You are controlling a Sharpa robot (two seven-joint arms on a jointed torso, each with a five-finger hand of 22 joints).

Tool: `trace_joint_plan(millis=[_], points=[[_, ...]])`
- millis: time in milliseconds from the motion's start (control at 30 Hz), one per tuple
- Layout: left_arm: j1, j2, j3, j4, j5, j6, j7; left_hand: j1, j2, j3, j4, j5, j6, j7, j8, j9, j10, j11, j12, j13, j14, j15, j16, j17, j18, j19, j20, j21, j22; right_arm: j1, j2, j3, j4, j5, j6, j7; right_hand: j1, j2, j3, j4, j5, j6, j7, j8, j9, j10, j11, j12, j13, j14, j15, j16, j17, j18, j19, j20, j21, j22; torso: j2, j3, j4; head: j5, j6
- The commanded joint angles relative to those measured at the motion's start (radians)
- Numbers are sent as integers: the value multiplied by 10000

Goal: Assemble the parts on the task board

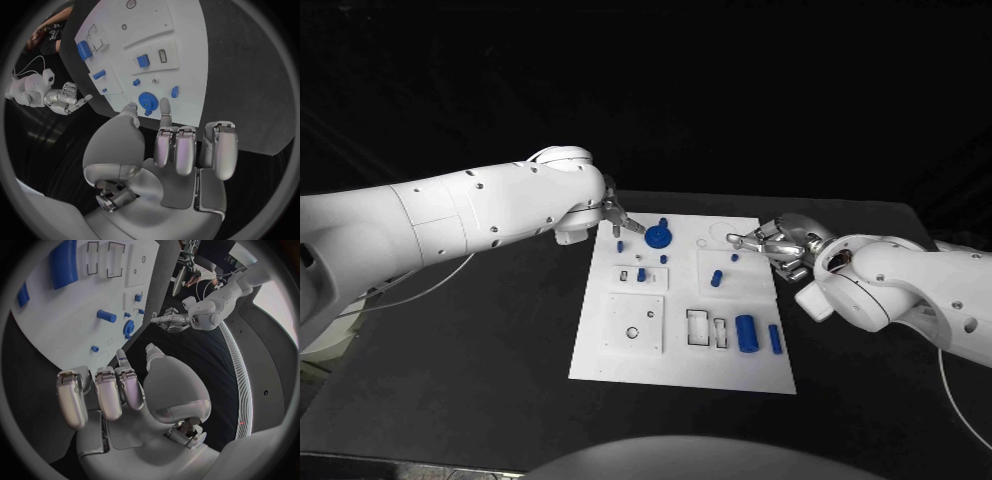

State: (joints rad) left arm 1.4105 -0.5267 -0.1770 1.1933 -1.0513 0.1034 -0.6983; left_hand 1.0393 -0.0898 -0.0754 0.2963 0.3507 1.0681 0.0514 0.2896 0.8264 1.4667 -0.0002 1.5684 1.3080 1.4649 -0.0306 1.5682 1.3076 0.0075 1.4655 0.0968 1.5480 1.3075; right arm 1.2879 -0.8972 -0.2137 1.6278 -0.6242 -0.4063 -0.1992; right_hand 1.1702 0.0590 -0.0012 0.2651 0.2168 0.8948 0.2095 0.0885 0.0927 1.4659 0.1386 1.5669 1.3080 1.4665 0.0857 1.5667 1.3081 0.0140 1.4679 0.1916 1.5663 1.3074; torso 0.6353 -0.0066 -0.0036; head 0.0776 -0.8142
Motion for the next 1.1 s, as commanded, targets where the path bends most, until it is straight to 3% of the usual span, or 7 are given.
trace_joint_plan(millis=[33,333,800,1000,1100], points=[[9,147,-29,-268,-196,314,-148,107,-10,52,-7,79,10,-56,-28,12,1041,-70,24,2628,1059,-72,26,2632,-9,800,-34,44,2546,-7,16,-1,11,-20,171,-21,10,86,-29,26,59,-68,33,40,17,1049,73,39,2628,1043,61,41,2627,-140,1029,73,45,2634,6,-7,-8,15,39],[-95,507,-196,-1013,-259,768,-219,346,93,122,-17,129,12,-76,-59,21,1041,-90,24,2628,1059,-88,26,2632,-7,790,-38,37,2543,-7,4,-1,29,-18,175,-28,10,86,-29,26,59,-68,33,40,17,1049,73,39,2628,1043,61,41,2627,-140,1029,73,45,2634,9,-13,-3,3,62],[-329,816,-256,-1771,-271,754,-46,486,242,181,-21,112,-19,-74,-104,17,1041,-93,24,2628,1059,-92,26,2632,-2,772,-46,24,2537,-7,0,-1,57,-18,171,-32,10,86,-29,26,59,-68,33,40,17,1049,73,39,2628,1043,61,41,2627,-140,1029,73,45,2634,3,0,-6,9,32],[-429,955,-258,-2015,-270,581,145,504,258,186,-21,107,-25,-73,-111,16,1041,-92,24,2628,1059,-91,26,2632,1,758,-48,13,2532,-7,-5,-1,58,-19,171,-35,10,86,-29,26,59,-68,33,40,17,1049,73,39,2628,1043,61,41,2627,-140,1029,73,45,2634,5,-13,10,-3,44],[-450,1013,-258,-2078,-249,541,255,476,275,148,-13,-18,-38,-56,-134,15,1041,-79,24,2628,1059,-84,26,2632,3,751,-55,8,2529,-7,-6,-1,55,-20,172,-36,10,86,-29,26,59,-68,33,40,17,1049,73,39,2628,1043,61,41,2627,-140,1029,73,45,2634,4,-7,2,39,32]])
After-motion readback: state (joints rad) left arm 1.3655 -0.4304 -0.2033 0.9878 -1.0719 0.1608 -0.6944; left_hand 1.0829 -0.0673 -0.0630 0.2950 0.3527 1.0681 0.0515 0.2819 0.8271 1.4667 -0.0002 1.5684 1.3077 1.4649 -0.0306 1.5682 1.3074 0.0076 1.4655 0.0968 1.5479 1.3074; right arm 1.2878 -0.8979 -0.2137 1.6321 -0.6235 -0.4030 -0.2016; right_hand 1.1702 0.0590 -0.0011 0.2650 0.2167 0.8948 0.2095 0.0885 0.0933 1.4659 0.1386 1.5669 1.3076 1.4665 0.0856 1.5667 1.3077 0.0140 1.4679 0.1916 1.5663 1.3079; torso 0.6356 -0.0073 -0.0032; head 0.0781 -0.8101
